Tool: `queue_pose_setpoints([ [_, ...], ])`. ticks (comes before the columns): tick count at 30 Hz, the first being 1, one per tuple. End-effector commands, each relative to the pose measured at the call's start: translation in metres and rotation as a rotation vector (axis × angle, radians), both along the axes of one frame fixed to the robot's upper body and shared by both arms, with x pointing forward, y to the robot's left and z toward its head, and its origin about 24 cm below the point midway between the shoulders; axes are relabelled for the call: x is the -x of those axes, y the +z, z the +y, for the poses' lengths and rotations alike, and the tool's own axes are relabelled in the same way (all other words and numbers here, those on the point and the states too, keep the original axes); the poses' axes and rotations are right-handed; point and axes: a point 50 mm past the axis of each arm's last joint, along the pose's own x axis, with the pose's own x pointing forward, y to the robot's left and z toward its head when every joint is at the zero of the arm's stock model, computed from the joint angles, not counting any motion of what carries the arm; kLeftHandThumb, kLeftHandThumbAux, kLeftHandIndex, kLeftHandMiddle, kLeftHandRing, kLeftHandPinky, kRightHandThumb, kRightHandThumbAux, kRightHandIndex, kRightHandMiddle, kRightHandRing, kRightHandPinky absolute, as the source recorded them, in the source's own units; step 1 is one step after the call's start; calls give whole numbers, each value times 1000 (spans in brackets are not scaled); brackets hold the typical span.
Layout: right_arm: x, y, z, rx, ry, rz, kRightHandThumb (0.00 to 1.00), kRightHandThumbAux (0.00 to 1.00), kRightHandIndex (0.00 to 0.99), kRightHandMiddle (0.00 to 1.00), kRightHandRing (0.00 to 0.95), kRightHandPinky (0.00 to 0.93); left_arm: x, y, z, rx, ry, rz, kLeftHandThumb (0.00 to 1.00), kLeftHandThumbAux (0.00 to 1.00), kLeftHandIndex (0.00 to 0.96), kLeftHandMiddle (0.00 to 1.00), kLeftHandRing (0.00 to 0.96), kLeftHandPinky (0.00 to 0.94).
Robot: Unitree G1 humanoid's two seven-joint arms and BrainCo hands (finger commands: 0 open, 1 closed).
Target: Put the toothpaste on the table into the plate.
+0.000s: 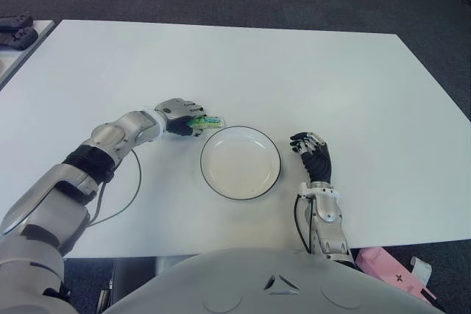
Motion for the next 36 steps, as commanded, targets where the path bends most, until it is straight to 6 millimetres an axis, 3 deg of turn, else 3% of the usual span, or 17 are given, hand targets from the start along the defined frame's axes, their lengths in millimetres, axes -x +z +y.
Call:
queue_pose_setpoints([
  [1,8,-9,-2,-11,-7,58,705,731,423,453,451,438,25,-26,-6,-46,-110,121,473,79,0,0,0,0],
  [17,9,-11,-5,-3,-16,65,706,731,425,473,465,453,40,-41,-2,-90,-131,159,467,132,0,0,0,16],
  [23,8,-11,-5,-2,-16,54,706,731,424,476,474,468,42,-48,0,-117,-97,121,475,213,0,9,15,111],
  [28,8,-11,-5,3,-19,54,705,730,424,474,473,458,45,-52,-1,-117,-107,68,499,282,0,97,138,253],
  [36,7,-11,-6,-3,-25,59,707,729,424,472,474,463,52,-55,0,-87,-95,32,593,332,52,189,235,320],
])
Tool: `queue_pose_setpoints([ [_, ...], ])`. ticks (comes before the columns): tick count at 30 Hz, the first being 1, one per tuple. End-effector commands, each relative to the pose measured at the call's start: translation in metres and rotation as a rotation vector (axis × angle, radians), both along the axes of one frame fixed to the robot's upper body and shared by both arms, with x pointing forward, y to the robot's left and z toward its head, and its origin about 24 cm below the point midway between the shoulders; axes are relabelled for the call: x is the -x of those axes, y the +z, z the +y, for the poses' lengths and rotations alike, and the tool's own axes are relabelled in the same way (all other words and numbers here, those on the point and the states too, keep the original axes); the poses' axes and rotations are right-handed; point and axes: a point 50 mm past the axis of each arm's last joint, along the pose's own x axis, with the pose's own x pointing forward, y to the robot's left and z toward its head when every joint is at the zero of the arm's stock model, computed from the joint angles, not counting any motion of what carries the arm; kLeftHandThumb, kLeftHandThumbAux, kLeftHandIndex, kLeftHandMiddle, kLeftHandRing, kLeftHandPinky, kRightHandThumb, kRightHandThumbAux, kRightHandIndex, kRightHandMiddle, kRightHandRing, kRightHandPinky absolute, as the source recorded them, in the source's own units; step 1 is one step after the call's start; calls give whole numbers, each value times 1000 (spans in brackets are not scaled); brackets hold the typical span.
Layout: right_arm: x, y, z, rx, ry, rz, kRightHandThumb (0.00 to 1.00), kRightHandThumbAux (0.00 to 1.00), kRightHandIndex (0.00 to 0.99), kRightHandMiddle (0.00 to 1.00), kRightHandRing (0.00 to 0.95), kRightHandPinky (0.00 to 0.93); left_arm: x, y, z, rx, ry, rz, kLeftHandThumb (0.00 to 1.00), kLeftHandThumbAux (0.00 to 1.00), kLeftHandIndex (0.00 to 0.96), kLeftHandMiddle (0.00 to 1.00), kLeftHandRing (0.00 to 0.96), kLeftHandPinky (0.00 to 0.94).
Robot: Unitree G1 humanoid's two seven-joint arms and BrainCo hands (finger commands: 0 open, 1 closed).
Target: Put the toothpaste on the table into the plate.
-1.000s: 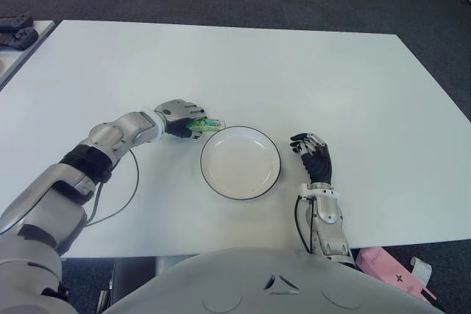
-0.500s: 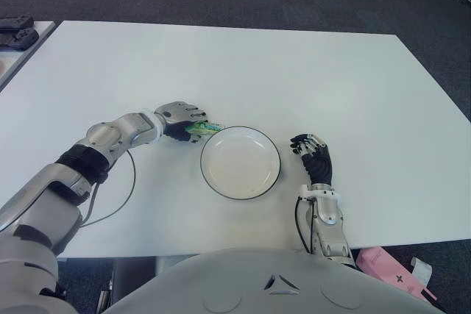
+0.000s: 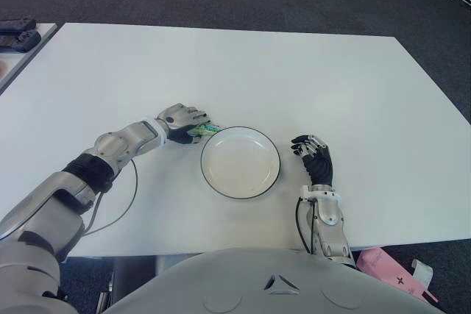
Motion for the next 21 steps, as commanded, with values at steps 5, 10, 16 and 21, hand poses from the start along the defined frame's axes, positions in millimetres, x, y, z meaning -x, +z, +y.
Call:
queue_pose_setpoints([
  [5,4,-8,-2,-13,-14,54,705,729,424,475,478,473,38,-41,2,-71,-27,155,649,353,67,218,248,336],
  [10,3,-8,-1,-16,-7,37,707,729,425,477,475,463,38,-43,2,-70,-9,165,675,364,71,239,263,378],
  [16,4,-8,-2,-7,0,45,710,728,425,469,467,458,41,-45,4,-63,10,159,730,401,269,388,410,492],
  [21,4,-8,-2,-8,-5,49,710,728,425,469,475,472,44,-48,8,-72,8,130,743,521,389,557,577,615],
])
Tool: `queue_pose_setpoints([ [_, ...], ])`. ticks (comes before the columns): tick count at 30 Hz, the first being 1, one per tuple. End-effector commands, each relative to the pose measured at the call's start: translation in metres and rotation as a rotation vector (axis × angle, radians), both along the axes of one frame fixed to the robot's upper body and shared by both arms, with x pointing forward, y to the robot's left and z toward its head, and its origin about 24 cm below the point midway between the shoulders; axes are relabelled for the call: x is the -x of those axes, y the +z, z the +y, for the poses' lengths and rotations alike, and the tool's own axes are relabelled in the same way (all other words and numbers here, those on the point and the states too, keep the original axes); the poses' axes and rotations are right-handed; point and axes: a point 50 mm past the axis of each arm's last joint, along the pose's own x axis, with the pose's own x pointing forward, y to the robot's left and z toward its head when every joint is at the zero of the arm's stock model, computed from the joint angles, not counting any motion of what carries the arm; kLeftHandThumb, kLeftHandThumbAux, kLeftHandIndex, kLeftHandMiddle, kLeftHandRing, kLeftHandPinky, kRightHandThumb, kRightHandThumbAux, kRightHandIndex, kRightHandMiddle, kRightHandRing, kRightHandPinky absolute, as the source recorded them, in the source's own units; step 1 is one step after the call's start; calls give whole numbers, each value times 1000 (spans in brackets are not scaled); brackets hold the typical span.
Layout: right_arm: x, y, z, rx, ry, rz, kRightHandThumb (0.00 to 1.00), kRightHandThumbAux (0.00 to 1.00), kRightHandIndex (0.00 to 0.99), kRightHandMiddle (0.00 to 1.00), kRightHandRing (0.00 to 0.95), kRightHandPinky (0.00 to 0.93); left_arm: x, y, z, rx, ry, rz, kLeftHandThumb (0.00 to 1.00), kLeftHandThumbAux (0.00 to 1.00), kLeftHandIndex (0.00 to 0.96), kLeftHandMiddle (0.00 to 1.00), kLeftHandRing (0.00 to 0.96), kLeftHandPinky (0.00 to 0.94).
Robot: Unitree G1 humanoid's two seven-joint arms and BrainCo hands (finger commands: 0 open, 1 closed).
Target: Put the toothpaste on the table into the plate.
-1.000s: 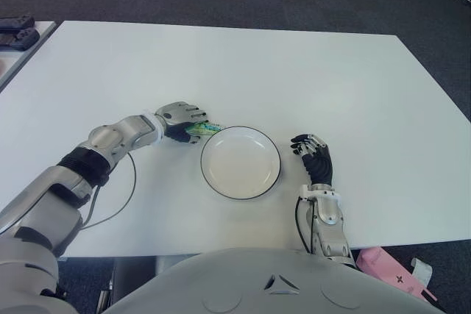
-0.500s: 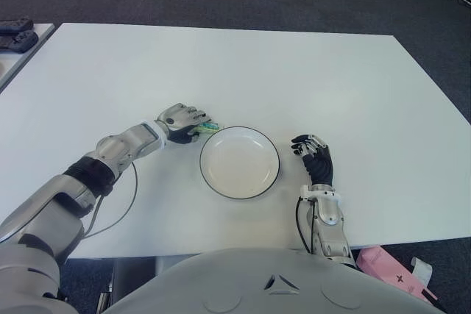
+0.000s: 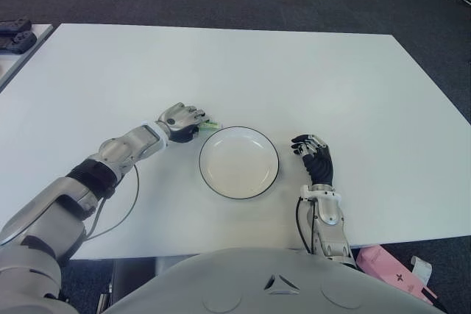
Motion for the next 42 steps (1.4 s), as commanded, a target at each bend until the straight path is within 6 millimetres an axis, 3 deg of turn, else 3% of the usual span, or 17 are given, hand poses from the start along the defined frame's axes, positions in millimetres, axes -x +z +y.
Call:
queue_pose_setpoints([
  [1,4,-8,-1,-11,-11,53,709,728,425,469,477,473,43,-48,12,-107,-24,171,739,580,405,596,618,652],
  [4,4,-8,-2,-14,-16,48,709,728,426,470,483,480,43,-50,13,-85,-27,140,740,654,431,729,751,797],
  [8,4,-7,-1,-14,-16,39,709,728,426,471,483,469,43,-52,14,-57,-26,110,742,686,441,812,824,865],
  [23,4,-8,-2,-5,-18,58,707,729,426,475,480,471,42,-52,16,104,109,127,744,700,442,879,872,880],
  [33,3,-9,-1,-3,-19,53,709,729,426,476,481,471,24,-25,15,279,251,64,741,699,442,871,862,863],
  [42,1,-10,-1,-4,-13,61,707,729,425,477,490,482,14,18,4,448,299,-94,740,699,442,872,867,861],
])
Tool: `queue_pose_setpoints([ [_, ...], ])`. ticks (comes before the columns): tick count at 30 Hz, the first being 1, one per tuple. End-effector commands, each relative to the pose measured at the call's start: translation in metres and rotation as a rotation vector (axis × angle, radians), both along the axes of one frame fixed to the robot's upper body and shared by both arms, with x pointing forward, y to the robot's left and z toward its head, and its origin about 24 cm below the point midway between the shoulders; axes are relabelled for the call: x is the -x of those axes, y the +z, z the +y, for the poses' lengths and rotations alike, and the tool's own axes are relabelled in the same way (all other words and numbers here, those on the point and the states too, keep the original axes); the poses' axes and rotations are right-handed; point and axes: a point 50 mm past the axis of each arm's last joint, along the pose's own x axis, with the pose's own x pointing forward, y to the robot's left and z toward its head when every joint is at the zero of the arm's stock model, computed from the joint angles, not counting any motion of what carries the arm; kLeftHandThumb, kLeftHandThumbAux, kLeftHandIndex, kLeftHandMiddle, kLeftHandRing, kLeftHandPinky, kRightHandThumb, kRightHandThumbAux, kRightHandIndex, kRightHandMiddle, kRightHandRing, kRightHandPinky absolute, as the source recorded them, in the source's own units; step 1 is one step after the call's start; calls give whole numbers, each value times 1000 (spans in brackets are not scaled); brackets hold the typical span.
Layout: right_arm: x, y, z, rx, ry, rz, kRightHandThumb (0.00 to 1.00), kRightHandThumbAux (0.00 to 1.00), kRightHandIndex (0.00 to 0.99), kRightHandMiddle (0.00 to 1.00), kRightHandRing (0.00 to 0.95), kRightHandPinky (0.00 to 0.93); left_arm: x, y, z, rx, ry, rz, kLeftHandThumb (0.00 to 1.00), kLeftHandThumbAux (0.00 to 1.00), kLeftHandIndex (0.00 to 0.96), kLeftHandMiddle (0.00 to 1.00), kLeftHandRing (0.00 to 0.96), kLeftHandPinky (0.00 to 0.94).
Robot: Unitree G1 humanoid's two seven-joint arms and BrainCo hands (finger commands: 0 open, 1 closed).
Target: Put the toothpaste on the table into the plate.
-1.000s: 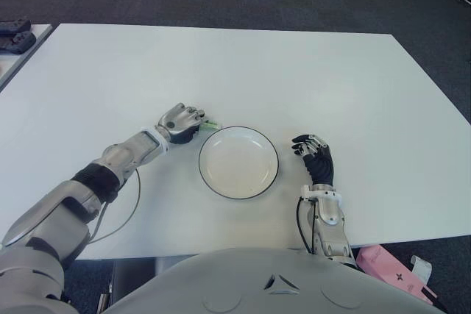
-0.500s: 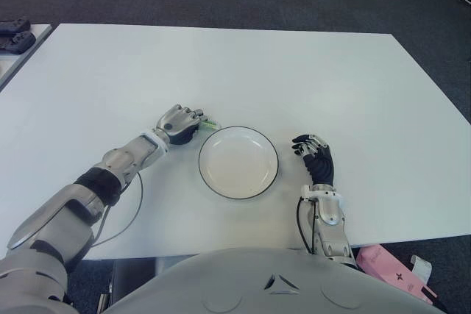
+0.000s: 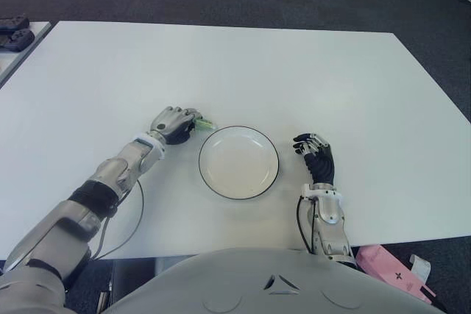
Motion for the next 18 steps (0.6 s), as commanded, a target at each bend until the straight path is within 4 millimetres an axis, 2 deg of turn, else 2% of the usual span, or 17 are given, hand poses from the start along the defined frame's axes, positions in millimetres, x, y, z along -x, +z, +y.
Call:
queue_pose_setpoints([
  [1,3,-11,0,-8,-7,63,707,729,425,476,490,481,6,16,-5,71,23,-44,740,699,442,874,870,860],
  [10,2,-10,3,-2,0,61,705,731,424,468,474,453,8,47,-22,192,-5,-210,740,699,442,884,884,873],
  [13,1,-10,4,-1,1,62,704,732,423,462,465,442,8,50,-24,209,-5,-229,741,699,442,887,888,879],
  [18,1,-8,9,-10,11,78,702,734,422,441,434,413,10,59,-41,295,-13,-303,741,699,442,896,898,890],
])
